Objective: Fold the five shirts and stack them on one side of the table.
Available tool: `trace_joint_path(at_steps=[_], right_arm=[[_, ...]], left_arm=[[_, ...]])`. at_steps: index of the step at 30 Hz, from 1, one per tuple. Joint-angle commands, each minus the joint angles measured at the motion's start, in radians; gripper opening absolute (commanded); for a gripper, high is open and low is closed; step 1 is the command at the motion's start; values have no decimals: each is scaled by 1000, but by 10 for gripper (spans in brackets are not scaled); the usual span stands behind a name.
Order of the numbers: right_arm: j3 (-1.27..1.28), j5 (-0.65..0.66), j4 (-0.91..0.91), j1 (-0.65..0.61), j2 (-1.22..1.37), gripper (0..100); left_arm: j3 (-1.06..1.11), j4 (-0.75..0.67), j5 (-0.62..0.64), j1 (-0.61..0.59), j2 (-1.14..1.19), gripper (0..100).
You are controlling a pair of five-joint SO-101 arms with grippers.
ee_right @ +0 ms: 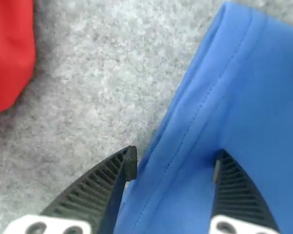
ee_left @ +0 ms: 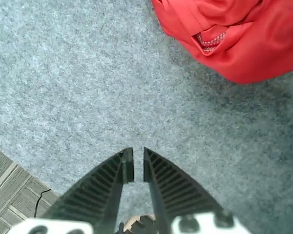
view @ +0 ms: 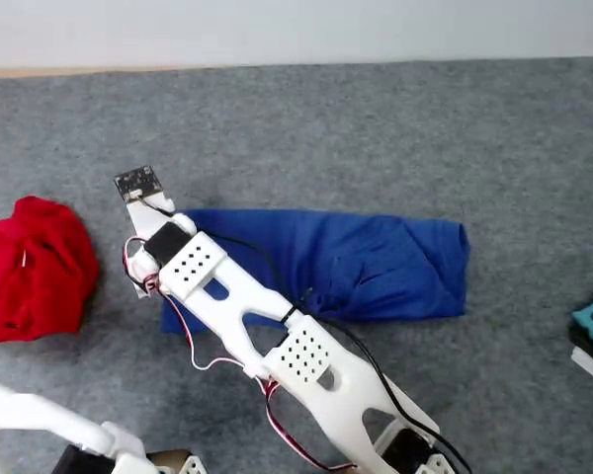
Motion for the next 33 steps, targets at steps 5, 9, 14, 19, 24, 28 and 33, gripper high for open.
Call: trace_joint_path(at_steps=[5,9,14,19,24,28,33], right_arm=[[-31,8,1,-4,30,184],[-32,8,-7,-1,30,26],[-32,8,1,1,24,8],[-78,8,16,7,15,9],[-193,8,107,35,2,9],[-293,8,234,58,-18,9],[-344,9,314,104,-84,9]], left_arm=[[21,-58,0,-9,-29,46],[53,-64,0,-9,-29,46],[61,-64,0,-8,-29,46],[59,-64,0,-3,-29,46],[59,-64,0,-2,-29,47],[58,-64,0,-2,-29,47],[58,-64,0,0,-29,47]])
